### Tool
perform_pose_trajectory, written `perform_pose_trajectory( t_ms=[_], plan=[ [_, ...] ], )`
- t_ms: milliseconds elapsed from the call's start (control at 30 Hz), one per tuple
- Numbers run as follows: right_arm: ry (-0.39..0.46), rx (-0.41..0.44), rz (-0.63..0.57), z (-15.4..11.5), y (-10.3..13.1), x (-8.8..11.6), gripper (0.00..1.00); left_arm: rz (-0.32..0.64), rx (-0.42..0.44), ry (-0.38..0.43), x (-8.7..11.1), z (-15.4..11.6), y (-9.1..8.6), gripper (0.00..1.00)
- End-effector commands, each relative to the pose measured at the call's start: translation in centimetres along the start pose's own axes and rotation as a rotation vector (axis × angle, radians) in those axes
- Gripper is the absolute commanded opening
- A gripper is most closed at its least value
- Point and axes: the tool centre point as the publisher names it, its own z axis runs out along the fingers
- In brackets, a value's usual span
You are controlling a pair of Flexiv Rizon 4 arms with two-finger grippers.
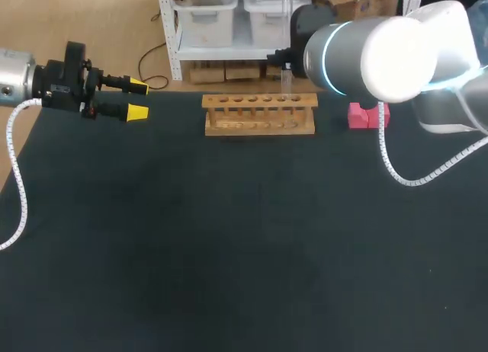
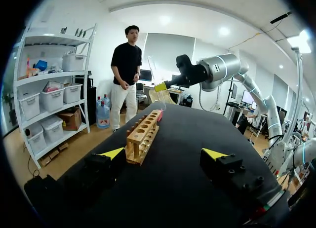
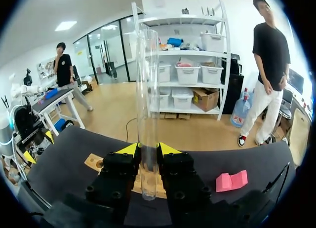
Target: Grasp the test tube, adjust it, and insert it.
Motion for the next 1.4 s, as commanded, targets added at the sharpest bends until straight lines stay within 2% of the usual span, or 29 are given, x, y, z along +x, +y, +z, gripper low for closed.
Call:
perform_pose_trajectory(
  t_ms=[33,1233,1400],
  plan=[
    [-0.475,-0.010,-0.002,0.75,-0.08,0.34,0.00,0.003,0.000,-0.003,0.11,0.00,0.02,1.00],
    [-0.459,-0.001,-0.002,0.95,-0.21,0.12,0.00,0.003,0.000,-0.003,0.11,0.00,0.02,1.00],
    [-0.450,0.017,-0.048,0.59,-0.35,0.44,0.00,0.003,0.000,-0.003,0.11,0.00,0.02,1.00]
  ],
)
